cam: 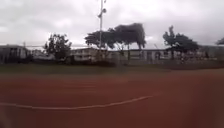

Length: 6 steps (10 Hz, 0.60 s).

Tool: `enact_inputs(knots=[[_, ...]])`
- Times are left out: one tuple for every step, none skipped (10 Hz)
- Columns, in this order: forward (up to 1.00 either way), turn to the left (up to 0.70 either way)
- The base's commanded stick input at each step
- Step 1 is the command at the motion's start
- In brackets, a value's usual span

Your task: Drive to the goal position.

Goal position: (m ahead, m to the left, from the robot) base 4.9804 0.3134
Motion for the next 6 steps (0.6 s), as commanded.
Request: enact_inputs(knots=[[0.70, 0.35], [0.70, 0.23], [0.70, 0.07], [0.70, 0.02], [0.70, 0.00], [0.70, 0.00]])
